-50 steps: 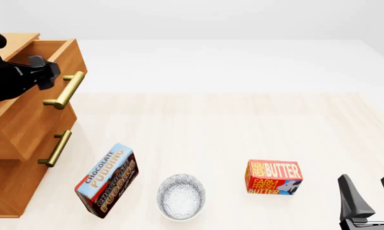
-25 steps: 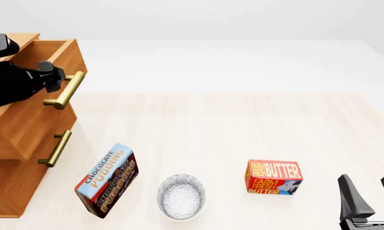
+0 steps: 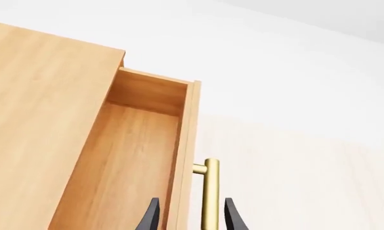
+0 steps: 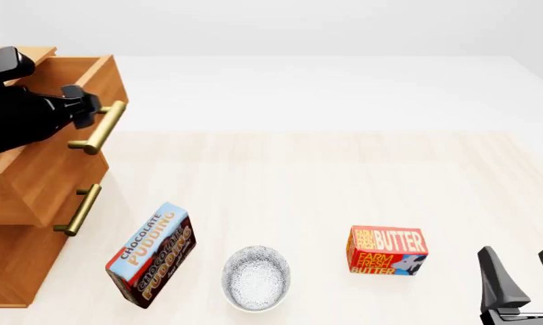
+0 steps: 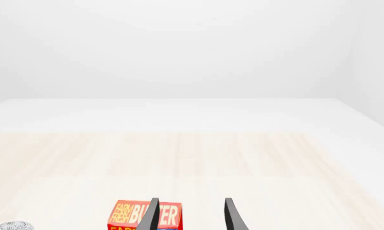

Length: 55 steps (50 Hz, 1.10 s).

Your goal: Put the bowl in the top drawer of the cabinet.

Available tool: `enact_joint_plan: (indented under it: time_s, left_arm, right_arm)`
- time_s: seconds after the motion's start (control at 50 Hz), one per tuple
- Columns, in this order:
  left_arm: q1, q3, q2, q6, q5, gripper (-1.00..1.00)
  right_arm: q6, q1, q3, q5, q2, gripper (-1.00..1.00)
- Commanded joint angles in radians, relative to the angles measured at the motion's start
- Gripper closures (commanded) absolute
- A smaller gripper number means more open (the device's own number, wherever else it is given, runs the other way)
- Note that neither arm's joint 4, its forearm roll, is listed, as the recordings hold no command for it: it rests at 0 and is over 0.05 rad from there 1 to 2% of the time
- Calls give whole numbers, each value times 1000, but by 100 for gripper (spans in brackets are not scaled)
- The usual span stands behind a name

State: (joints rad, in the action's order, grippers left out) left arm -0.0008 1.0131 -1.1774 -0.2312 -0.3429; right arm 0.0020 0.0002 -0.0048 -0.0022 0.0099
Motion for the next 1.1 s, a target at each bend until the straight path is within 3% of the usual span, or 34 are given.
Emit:
enact_joint_plan:
  time_s: [0.02, 0.78, 1.1]
  left_arm:
    - [-47, -53, -59, -58, -7, -100]
    - [-198, -99, -115, -152, 2, -100]
    - [-280, -130, -118, -229, 9, -100]
  right_arm:
    - [0, 0, 1, 0, -1, -100]
    - [0, 0, 1, 0, -1, -100]
    - [0, 0, 1, 0, -1, -100]
